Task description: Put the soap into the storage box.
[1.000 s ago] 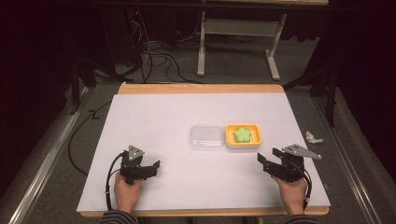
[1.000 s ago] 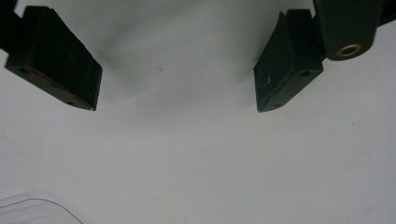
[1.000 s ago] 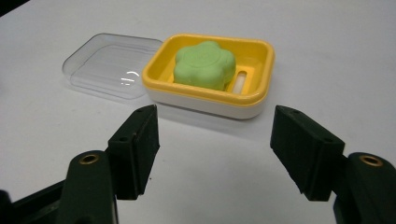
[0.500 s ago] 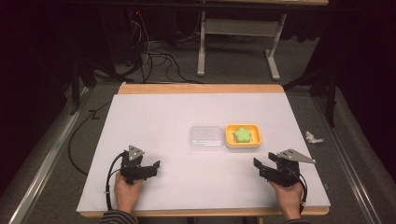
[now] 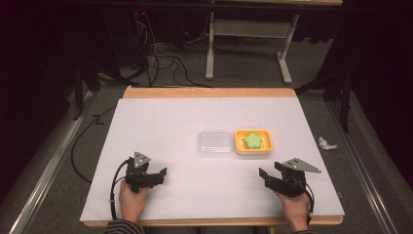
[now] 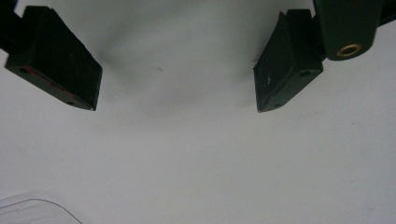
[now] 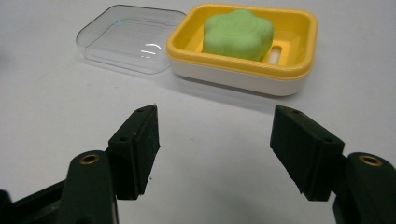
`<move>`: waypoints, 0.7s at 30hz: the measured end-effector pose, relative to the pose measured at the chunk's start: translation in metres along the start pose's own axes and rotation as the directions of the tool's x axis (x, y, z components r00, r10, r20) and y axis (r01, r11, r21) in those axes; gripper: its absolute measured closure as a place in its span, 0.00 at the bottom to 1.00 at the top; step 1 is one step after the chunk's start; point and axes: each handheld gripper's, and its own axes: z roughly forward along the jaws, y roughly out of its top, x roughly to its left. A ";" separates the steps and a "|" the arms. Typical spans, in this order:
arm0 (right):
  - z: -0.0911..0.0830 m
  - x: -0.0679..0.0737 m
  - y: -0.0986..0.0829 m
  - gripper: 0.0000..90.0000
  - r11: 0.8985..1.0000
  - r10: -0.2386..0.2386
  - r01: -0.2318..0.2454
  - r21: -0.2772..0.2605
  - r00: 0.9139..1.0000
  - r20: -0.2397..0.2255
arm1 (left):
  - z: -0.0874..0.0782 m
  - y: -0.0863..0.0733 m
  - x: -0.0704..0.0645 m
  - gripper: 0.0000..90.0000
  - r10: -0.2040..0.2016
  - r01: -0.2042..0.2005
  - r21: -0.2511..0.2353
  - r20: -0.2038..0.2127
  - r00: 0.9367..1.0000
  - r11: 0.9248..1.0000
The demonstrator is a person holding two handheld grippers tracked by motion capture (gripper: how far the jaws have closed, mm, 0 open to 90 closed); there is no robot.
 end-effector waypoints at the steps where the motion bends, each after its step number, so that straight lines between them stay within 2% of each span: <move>1: 0.001 0.000 0.000 0.37 1.000 -0.008 0.008 0.000 1.000 -0.003 | 0.000 0.000 0.000 0.18 0.000 0.000 0.001 0.001 1.000 1.000; 21: 0.017 0.013 -0.006 0.37 0.998 -0.051 0.051 0.038 0.999 0.003 | 0.000 0.000 0.000 0.18 0.001 -0.001 0.001 -0.001 1.000 1.000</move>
